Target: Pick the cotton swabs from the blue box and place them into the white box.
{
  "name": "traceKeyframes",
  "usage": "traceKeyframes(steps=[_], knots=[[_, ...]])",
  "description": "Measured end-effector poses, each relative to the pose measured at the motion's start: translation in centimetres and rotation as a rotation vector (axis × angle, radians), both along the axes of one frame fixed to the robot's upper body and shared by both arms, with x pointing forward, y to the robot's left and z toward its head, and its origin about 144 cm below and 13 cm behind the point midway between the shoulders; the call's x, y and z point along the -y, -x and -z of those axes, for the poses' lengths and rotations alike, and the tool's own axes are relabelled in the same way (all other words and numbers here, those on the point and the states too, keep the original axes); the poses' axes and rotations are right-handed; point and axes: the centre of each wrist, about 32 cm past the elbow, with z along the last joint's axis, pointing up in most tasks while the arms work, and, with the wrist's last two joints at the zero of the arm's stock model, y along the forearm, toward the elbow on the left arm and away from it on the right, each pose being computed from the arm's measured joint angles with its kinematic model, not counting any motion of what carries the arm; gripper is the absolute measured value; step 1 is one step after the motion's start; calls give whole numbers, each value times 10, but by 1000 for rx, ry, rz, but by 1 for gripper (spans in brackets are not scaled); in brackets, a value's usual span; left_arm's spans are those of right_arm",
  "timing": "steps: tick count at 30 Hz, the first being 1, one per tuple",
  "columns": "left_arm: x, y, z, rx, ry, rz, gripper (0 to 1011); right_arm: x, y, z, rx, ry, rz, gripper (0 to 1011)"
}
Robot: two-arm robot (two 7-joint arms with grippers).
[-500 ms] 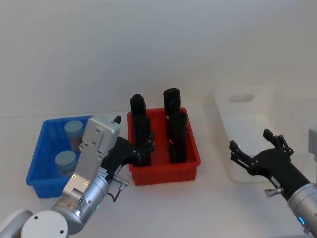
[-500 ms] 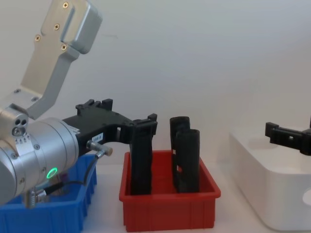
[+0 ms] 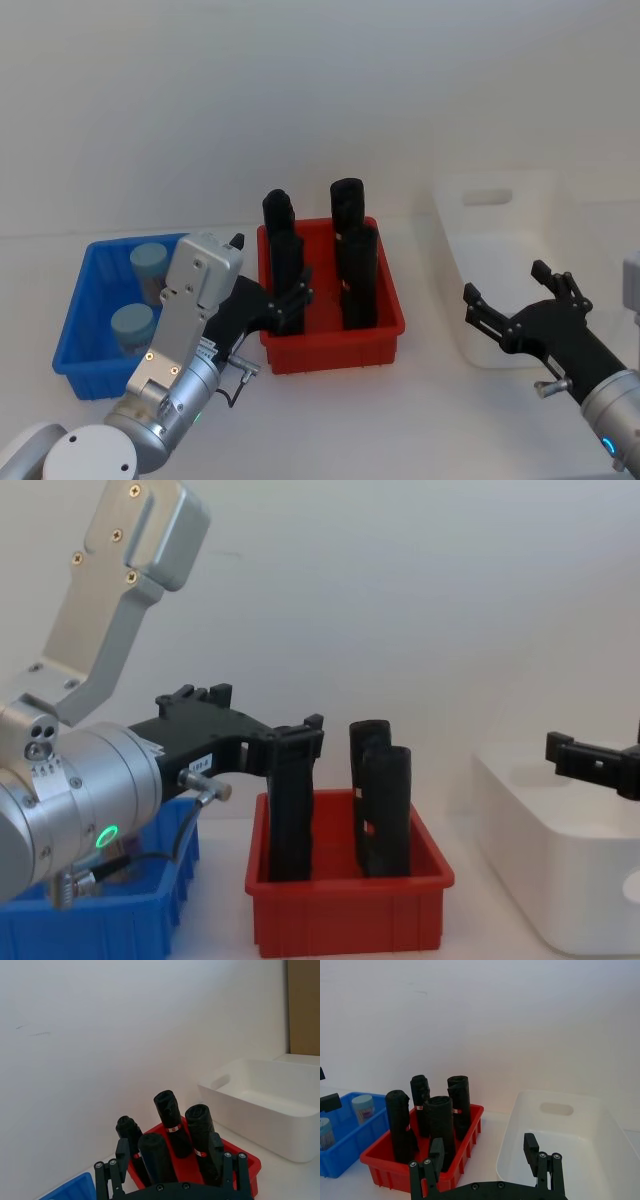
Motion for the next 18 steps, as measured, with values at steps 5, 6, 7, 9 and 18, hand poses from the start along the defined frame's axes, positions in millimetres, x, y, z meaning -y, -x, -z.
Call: traceKeyframes(steps=[5,6,7,9,18], knots=[[0,0,0,0,0,0,1003,0,0,0,0,0,0,1001],[0,0,0,0,0,0,1003,0,0,0,0,0,0,1001],[0,0,0,0,0,0,1003,0,0,0,0,0,0,1001],[0,0,0,0,0,0,1003,0,0,0,0,0,0,1001],[0,0,0,0,0,0,1003,0,0,0,0,0,0,1001]])
